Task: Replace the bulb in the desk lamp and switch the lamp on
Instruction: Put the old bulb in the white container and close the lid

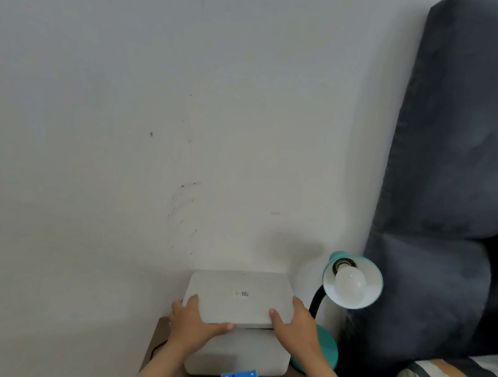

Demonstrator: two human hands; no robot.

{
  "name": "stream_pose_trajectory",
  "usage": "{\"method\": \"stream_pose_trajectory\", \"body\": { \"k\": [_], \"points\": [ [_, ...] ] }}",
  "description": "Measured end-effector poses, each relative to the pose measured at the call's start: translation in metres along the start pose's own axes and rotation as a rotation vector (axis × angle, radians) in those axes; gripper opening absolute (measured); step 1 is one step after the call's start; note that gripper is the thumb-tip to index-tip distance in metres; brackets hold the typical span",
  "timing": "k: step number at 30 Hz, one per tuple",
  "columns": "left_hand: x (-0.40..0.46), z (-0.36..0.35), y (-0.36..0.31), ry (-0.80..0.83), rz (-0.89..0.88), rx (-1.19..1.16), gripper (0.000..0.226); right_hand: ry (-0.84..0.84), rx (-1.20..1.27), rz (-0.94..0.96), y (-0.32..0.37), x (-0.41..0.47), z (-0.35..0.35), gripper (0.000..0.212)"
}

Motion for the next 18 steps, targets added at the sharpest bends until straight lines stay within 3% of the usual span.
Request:
{"method": "stream_pose_trajectory", "body": {
  "k": [11,18],
  "points": [
    [0.002,0.022,-0.021,-0.023,0.033,0.025,0.104,-0.015,-0.069,0.025,0.039,0.001,0.027,0.038],
    [-0.038,0.04,-0.047,-0.059,-0.084,-0.006,0.089,-0.051,-0.089,0.097,0.066,-0.034,0.058,0.039]
  ]
}}
Point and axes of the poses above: each hand's wrist, its own x-axis towards the middle knuckle, its own z-axis out of the back of the hand, y = z × x, the point moved 10 cm from there along x, towards the middle knuckle, and after that the axes turned 5 degrees about -x, right-handed, at the moved point
